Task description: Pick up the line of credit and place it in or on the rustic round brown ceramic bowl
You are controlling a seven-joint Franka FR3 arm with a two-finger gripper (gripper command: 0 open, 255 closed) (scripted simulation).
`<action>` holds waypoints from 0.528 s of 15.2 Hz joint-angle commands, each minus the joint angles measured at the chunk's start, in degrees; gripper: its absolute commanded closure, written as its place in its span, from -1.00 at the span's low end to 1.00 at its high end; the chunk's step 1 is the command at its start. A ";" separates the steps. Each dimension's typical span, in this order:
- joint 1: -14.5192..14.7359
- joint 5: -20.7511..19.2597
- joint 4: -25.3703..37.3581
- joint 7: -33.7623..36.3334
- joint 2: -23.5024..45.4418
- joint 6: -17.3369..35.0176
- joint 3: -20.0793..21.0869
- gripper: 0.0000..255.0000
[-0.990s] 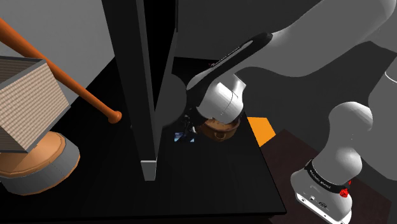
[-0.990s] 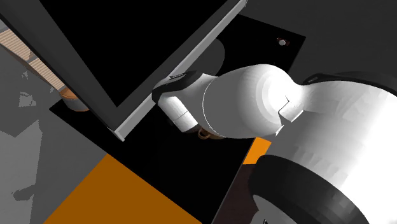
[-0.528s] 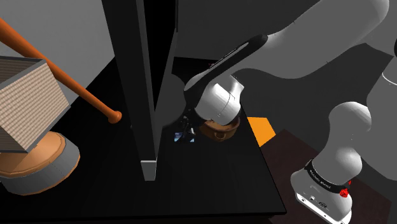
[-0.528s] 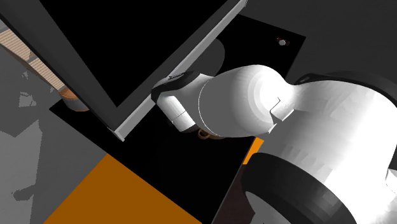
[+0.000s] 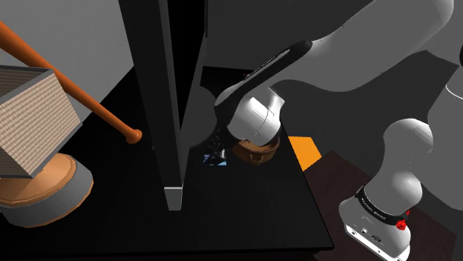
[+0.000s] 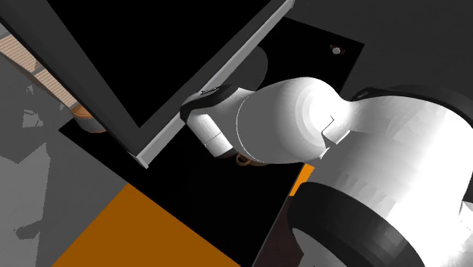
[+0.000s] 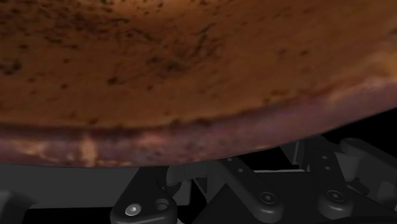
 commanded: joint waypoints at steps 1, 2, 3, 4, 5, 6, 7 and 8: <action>0.00 0.00 -0.01 0.00 0.01 0.00 0.00 1.00; 0.00 0.00 -0.01 0.00 0.01 0.00 0.00 1.00; 0.01 0.02 -0.01 -0.01 0.01 0.00 0.01 1.00; 0.17 -1.87 -0.48 1.81 -0.78 0.09 -0.15 1.00; 0.34 -3.83 -0.95 3.69 -1.57 0.14 -0.34 1.00; 0.56 -5.81 -1.42 5.59 -2.36 0.17 -0.58 1.00; 0.79 -7.83 -1.88 7.51 -3.15 0.19 -0.85 1.00; 1.05 -9.88 -2.34 9.46 -3.94 0.18 -1.17 1.00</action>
